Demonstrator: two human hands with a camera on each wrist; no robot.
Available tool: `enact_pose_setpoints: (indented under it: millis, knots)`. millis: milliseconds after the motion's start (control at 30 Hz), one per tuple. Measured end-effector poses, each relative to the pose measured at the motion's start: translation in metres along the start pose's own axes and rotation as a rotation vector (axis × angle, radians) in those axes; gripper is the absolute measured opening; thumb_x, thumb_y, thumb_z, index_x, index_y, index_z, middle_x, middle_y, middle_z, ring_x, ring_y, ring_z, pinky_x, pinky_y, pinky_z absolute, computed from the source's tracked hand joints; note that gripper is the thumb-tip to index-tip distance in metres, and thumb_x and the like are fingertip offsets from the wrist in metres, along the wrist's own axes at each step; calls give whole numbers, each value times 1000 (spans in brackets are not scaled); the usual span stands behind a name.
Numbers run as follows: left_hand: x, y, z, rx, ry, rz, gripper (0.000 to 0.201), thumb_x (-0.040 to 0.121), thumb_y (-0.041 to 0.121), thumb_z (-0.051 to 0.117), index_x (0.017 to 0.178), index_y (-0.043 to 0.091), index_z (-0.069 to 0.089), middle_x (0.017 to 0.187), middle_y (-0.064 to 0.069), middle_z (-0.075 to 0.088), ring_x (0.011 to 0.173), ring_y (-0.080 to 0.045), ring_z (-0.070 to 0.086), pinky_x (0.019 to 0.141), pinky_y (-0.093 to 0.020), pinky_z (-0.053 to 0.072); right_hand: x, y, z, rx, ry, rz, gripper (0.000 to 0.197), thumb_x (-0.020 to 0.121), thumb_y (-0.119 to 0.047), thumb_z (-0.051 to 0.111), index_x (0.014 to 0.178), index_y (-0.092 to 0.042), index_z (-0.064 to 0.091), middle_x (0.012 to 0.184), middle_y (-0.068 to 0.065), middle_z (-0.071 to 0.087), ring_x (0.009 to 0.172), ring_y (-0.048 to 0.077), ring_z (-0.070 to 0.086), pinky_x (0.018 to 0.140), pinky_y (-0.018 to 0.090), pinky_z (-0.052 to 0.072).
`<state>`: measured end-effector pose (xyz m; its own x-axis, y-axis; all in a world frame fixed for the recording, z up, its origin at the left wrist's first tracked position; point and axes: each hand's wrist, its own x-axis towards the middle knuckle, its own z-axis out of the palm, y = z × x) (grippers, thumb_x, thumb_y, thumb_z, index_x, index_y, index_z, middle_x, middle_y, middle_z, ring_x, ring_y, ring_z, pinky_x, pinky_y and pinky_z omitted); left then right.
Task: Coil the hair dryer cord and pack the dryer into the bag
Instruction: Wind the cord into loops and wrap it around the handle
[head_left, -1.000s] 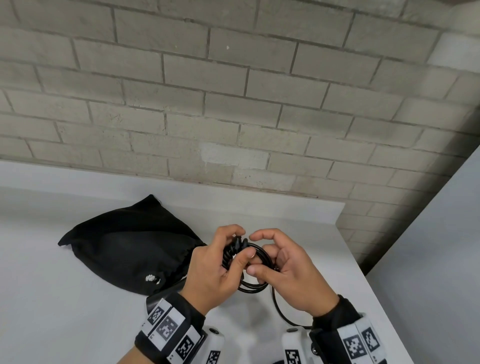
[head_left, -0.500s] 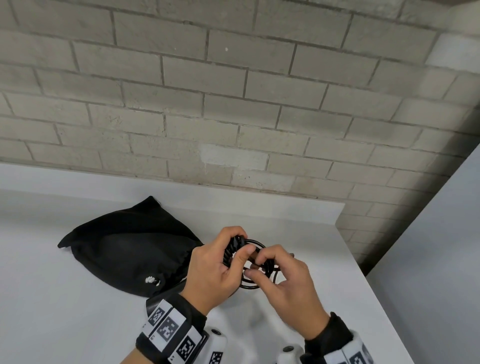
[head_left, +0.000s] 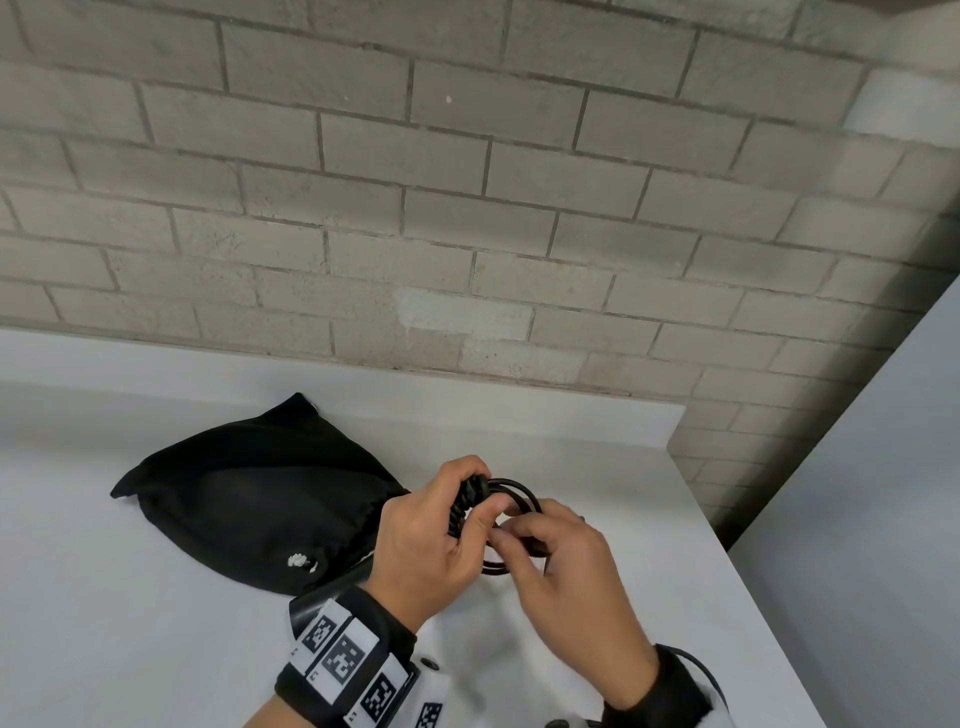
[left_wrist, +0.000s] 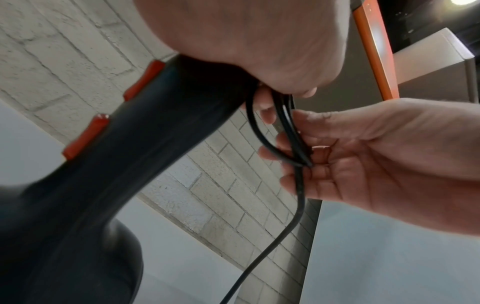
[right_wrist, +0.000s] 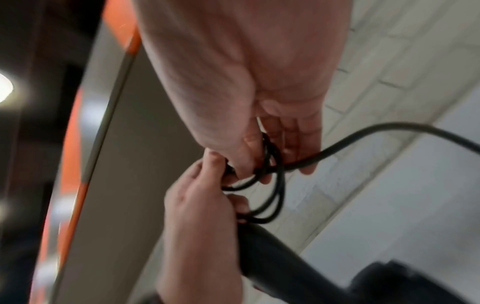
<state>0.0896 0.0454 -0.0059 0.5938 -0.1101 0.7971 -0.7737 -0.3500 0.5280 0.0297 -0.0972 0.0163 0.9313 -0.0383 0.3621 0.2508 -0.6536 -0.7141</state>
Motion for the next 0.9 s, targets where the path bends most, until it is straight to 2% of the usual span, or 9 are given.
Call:
enact_pose_setpoints:
  millis: [167, 267, 333, 433, 500, 567, 733, 833, 900]
  knots:
    - [0, -1, 0, 17, -31, 92, 20, 99, 40, 52, 105, 21, 54, 66, 11, 60, 49, -7, 53, 44, -25, 44, 7, -10, -22, 530, -243, 381, 19, 89, -18, 68, 73, -10, 75, 80, -5, 71, 79, 5, 64, 76, 15, 46]
    - [0, -2, -1, 3, -41, 105, 26, 101, 45, 46, 105, 21, 53, 64, 10, 59, 47, -7, 52, 43, -26, 44, 12, -11, -34, 1021, -312, 580, 26, 88, -20, 61, 71, -1, 65, 76, 7, 66, 80, 16, 60, 83, 25, 48]
    - [1, -2, -1, 19, -41, 119, 27, 101, 46, 47, 105, 20, 54, 65, 9, 59, 47, -8, 53, 43, -27, 44, 15, -12, -38, 1167, -295, 655, 31, 92, -22, 58, 68, -3, 62, 82, 12, 64, 82, 24, 56, 89, 32, 47]
    - [2, -3, -1, 39, -41, 116, 28, 101, 46, 47, 105, 20, 55, 64, 10, 58, 45, -8, 51, 41, -28, 44, 11, -13, -41, 808, -257, 495, 34, 89, -39, 65, 71, -9, 66, 94, 3, 67, 91, 22, 58, 92, 28, 44]
    - [3, -5, -1, 51, -31, 101, 28, 101, 47, 48, 105, 20, 56, 63, 12, 56, 45, -8, 50, 41, -28, 44, 4, -15, -43, 386, -190, 342, 23, 83, -42, 72, 80, -20, 71, 106, -14, 65, 95, 6, 59, 89, 19, 42]
    - [3, -5, 0, 63, -18, 101, 27, 100, 46, 49, 104, 20, 56, 63, 14, 54, 44, -8, 49, 40, -27, 43, -3, -18, -44, 170, -103, 224, 7, 83, -37, 73, 82, -31, 70, 97, -19, 61, 86, 0, 55, 78, 15, 43]
    - [2, -6, 2, 68, -31, 106, 26, 100, 45, 51, 107, 21, 57, 63, 14, 60, 45, -7, 53, 42, -27, 44, -10, -17, -42, 259, -90, 173, 10, 91, -22, 66, 83, -21, 71, 77, -2, 73, 78, 13, 69, 78, 38, 51]
    - [0, -7, 3, 79, -57, 124, 24, 101, 45, 50, 108, 22, 56, 64, 13, 64, 46, -10, 58, 43, -30, 46, -5, -21, -55, 289, -129, 237, 15, 91, -25, 66, 79, -16, 72, 67, -1, 71, 61, 10, 61, 61, 28, 45]
    - [-1, -6, 4, 84, -69, 149, 24, 101, 45, 50, 107, 22, 57, 64, 13, 62, 46, -10, 56, 43, -29, 46, 1, -22, -66, 536, -212, 394, 21, 90, -22, 65, 78, -6, 71, 54, 2, 59, 56, 14, 53, 58, 21, 44]
